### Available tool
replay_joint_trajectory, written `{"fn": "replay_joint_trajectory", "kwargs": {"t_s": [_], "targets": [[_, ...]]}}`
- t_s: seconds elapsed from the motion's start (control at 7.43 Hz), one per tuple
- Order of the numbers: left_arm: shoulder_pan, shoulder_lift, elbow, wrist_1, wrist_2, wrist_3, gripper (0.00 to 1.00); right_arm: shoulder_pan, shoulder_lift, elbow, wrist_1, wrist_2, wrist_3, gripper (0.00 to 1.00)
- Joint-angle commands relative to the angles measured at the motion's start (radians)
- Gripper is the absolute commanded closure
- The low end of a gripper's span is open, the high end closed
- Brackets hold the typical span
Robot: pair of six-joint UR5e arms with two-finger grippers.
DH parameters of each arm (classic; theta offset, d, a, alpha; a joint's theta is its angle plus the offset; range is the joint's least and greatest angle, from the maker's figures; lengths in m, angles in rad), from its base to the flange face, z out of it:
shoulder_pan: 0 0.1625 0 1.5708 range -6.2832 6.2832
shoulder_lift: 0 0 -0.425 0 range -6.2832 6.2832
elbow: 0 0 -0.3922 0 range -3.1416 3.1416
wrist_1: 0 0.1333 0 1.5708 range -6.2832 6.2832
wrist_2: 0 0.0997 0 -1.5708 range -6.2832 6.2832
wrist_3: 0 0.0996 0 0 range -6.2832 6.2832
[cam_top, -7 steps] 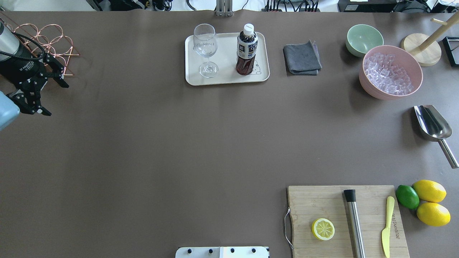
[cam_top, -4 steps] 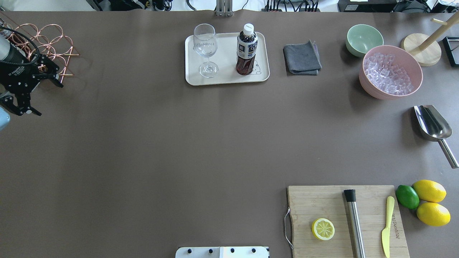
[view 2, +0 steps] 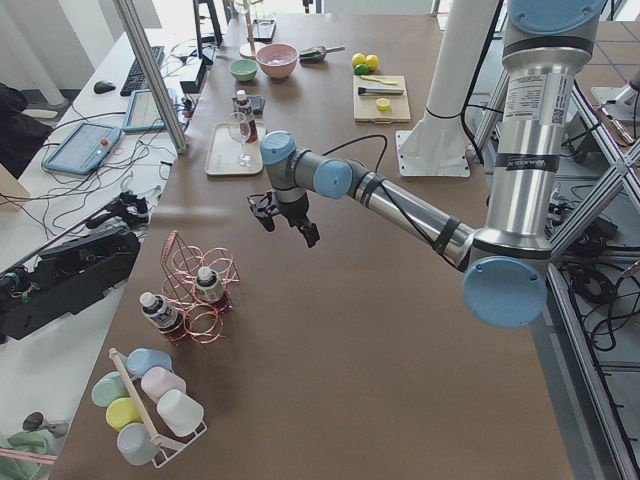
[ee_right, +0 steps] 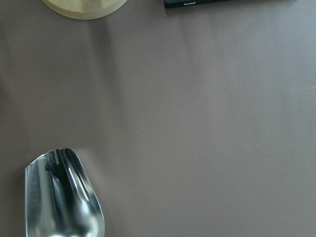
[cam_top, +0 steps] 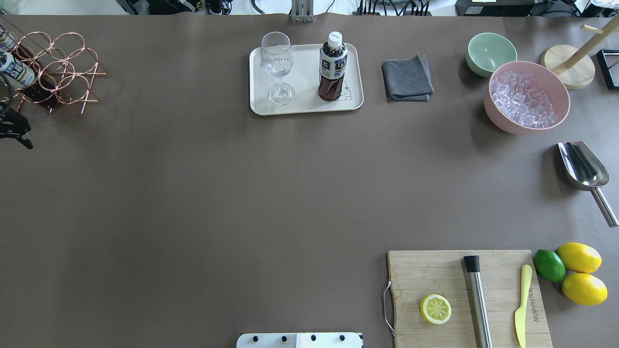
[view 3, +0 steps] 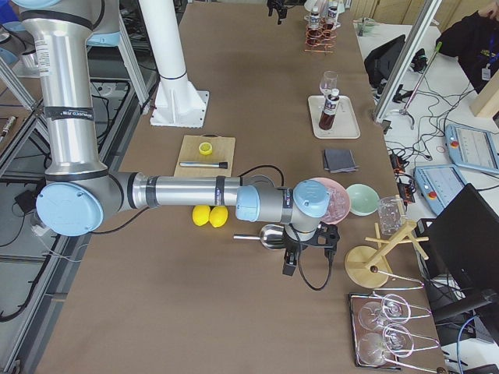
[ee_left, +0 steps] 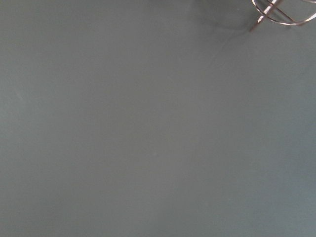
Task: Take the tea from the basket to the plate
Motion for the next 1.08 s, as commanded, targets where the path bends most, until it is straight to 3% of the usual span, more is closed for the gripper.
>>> {"fn": "replay_joint_trajectory", "kwargs": {"t_s": [0.0, 0.27, 0.54, 0.94], "targets": [[-0.133, 0.129, 0.033, 0.000, 0.000, 0.488, 0.03, -0.006, -0.007, -0.005, -0.002, -0.009, 0.001, 0.00], [-0.315, 0.131, 0.199, -0.003, -0.010, 0.884, 0.03, -0.002, -0.011, -0.005, -0.001, 0.002, -0.013, 0.00], [-0.412, 0.137, 0.292, -0.007, -0.010, 1.135, 0.03, 0.005, -0.009, -0.002, -0.002, 0.019, -0.109, 0.00], [-0.417, 0.137, 0.286, -0.009, -0.010, 1.157, 0.03, 0.007, -0.018, -0.015, -0.002, 0.017, -0.182, 0.00]]}}
